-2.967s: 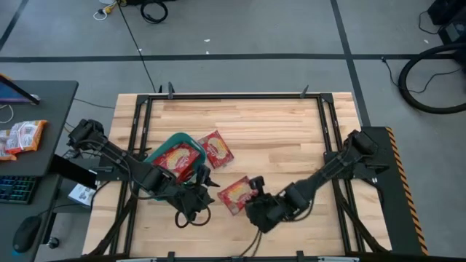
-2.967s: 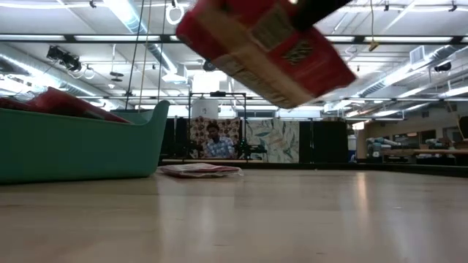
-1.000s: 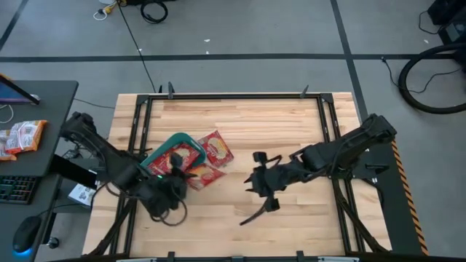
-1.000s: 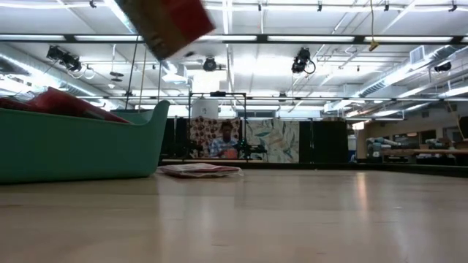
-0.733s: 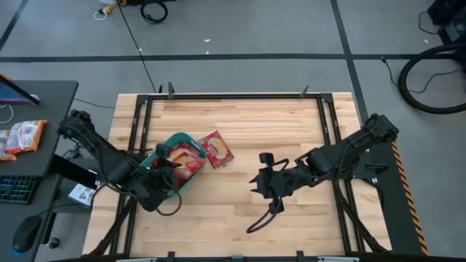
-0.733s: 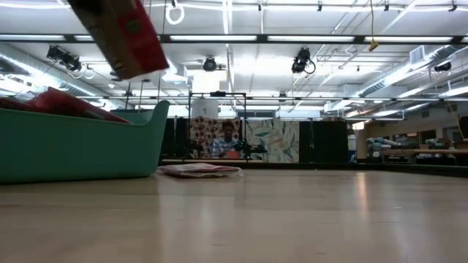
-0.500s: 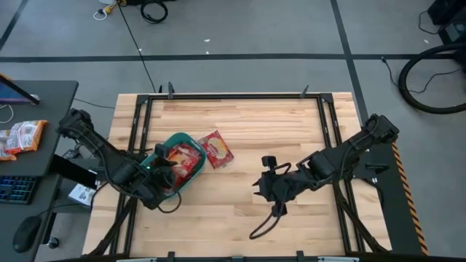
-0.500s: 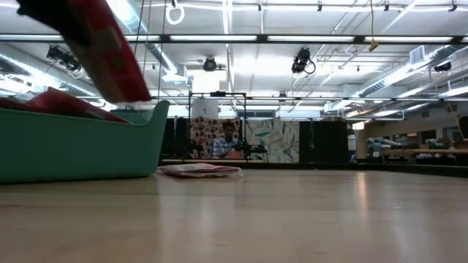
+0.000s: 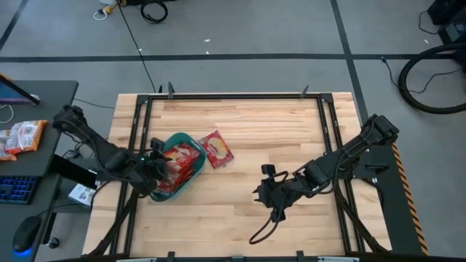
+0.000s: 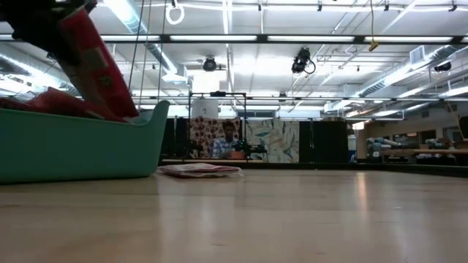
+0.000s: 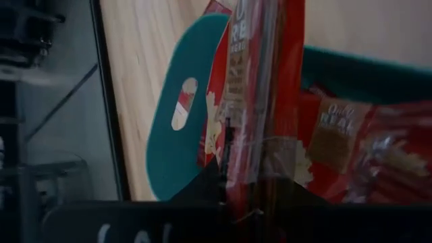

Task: Sort popcorn bags into baskets
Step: Put the red popcorn bag into the green bin

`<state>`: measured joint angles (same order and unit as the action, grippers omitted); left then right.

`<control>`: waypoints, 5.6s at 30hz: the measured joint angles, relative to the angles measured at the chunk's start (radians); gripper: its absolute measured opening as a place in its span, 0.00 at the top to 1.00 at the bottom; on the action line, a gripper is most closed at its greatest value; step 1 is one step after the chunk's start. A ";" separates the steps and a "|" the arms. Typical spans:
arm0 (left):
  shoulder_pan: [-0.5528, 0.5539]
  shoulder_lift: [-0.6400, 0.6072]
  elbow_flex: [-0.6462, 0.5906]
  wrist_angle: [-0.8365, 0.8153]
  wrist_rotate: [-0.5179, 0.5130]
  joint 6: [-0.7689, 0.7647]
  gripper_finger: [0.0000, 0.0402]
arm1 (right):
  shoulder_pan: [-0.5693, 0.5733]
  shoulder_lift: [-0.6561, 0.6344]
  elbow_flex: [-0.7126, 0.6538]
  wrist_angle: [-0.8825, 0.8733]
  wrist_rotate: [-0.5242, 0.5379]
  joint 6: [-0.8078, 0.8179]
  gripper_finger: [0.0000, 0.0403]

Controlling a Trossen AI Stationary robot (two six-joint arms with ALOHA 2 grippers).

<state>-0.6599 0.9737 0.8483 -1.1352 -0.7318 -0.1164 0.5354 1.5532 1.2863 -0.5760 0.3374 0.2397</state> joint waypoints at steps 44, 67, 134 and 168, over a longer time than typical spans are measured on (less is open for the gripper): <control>0.231 0.127 0.179 0.292 0.206 -0.292 0.64 | -0.143 0.000 -0.258 0.449 0.091 -0.030 0.71; 0.232 0.125 0.179 0.469 0.123 -0.293 0.64 | -0.429 0.402 -0.111 0.652 -0.070 -0.381 0.68; 0.232 0.343 0.179 0.532 0.110 0.088 0.38 | -0.355 0.263 0.022 0.193 0.064 -0.213 1.00; 0.435 0.665 0.179 0.833 0.308 0.071 0.61 | -0.327 0.161 0.025 0.226 -0.098 -0.127 1.00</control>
<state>-0.2253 1.6382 1.0275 -0.3023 -0.4239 -0.0454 0.2085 1.7142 1.3109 -0.3495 0.2390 0.1131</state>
